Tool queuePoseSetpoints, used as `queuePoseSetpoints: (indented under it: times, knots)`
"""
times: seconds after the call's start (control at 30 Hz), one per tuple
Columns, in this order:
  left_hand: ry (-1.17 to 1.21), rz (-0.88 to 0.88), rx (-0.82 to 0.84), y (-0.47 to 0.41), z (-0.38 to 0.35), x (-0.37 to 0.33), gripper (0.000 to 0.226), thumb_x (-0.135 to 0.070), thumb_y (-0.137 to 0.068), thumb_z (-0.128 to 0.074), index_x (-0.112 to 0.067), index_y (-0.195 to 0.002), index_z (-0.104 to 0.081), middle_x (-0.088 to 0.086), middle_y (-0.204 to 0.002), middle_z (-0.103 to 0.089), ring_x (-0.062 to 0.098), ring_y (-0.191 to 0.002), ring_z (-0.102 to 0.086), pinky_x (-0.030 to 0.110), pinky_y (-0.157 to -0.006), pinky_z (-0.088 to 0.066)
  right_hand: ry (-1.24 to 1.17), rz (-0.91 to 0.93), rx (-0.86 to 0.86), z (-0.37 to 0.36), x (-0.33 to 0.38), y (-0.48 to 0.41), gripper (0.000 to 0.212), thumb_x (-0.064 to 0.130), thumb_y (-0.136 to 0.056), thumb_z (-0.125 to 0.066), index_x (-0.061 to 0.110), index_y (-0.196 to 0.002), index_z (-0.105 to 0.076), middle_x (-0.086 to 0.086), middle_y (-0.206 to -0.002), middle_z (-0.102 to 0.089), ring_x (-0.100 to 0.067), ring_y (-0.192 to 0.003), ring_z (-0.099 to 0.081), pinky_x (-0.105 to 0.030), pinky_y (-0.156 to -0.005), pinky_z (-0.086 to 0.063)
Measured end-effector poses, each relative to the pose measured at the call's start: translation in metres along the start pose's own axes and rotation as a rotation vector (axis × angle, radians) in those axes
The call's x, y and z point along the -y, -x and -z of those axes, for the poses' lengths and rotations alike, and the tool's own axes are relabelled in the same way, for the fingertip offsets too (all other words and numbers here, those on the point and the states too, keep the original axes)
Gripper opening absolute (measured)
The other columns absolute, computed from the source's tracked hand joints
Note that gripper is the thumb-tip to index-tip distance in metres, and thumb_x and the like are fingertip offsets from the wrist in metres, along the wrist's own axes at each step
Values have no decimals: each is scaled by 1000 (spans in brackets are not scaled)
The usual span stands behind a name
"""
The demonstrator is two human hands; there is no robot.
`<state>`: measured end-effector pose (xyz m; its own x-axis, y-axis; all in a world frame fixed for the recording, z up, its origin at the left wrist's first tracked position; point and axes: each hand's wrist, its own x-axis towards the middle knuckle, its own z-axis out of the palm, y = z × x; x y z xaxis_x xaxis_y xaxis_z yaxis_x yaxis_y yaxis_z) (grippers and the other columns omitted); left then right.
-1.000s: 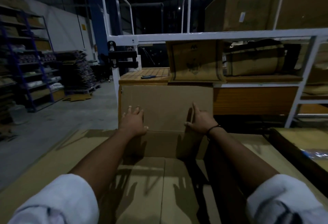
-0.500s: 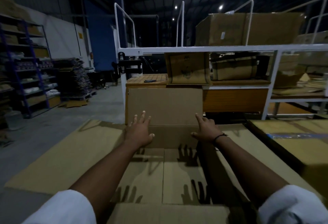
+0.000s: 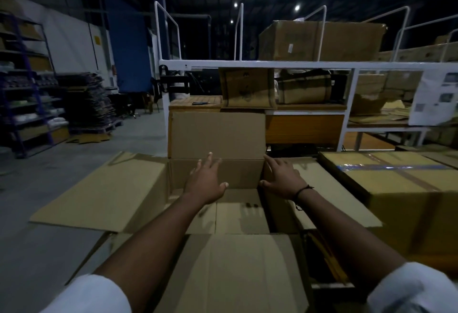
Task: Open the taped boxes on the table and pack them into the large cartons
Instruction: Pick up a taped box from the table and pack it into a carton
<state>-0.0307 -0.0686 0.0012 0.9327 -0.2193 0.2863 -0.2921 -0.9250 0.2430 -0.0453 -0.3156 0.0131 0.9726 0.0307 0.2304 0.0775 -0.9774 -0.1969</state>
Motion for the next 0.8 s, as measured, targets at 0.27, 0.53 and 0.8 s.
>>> queuePoseSetpoints:
  times: [0.27, 0.53, 0.8]
  knots:
    - [28, -62, 42, 0, -10, -63, 80, -51, -95, -63, -27, -161, -26, 1, -173, -5, 35, -156, -15, 50, -120, -25, -103, -23, -103, 7, -37, 26, 83, 45, -95, -63, 29, -160, -15, -6, -161, -32, -31, -146, -28, -51, -115, -35]
    - [162, -236, 66, -42, -62, -211, 77, -51, -92, -66, -26, -157, -34, 1, -171, -15, 31, -154, -22, 53, -118, -30, -102, -133, -174, 30, -172, 45, 76, 47, -92, -65, 30, -156, -28, -4, -154, -42, -28, -140, -37, -49, -110, -41]
    - [118, -410, 144, -77, -133, -386, 76, -53, -92, -63, -28, -157, -32, 4, -168, -25, 36, -152, -24, 51, -121, -29, -37, -279, -168, 52, -347, 68, 58, 49, -94, -60, 28, -146, -46, -3, -148, -50, -26, -136, -40, -48, -109, -41]
